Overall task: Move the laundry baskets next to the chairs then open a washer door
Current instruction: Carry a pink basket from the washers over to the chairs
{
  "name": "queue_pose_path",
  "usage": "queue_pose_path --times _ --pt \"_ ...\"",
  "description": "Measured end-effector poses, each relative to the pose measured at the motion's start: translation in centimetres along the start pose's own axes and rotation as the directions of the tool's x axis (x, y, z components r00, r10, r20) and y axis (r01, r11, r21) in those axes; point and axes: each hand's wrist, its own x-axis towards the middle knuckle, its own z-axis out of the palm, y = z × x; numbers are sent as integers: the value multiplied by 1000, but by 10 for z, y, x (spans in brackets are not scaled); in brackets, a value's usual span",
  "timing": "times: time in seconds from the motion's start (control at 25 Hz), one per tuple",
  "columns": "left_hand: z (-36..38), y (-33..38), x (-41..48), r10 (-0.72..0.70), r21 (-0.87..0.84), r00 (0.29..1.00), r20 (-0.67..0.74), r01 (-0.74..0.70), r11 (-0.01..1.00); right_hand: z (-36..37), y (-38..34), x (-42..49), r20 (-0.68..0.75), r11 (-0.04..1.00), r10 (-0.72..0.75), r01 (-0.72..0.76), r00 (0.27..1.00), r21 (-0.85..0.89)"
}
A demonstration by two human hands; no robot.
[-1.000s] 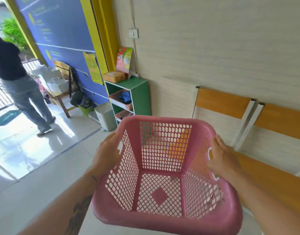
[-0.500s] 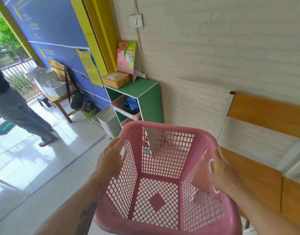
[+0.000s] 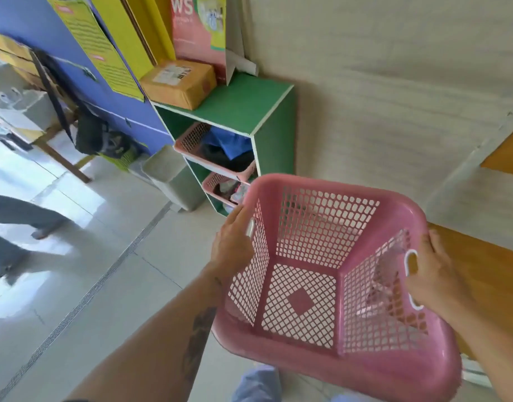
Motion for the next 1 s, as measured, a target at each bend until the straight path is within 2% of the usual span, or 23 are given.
queue_pose_path --times 0.12,0.36,0.6,0.68,0.84,1.0 --pt "47 -25 46 -25 -63 999 42 28 998 45 -2 26 24 994 109 -109 994 5" --pt "166 -78 121 -5 -91 995 97 14 996 143 19 83 -21 965 262 -262 965 -10" --pt "249 -113 149 -65 -112 995 74 73 991 225 40 111 -116 969 247 -247 962 18" --pt "264 -125 152 -37 -111 997 64 44 993 248 43 112 -153 972 233 -234 960 12" --pt "277 -139 161 -21 -100 993 119 33 994 276 45 114 -71 969 246 -247 967 -15" --pt "274 -132 168 -47 -48 976 214 59 997 270 48 115 48 963 264 -261 963 -67"
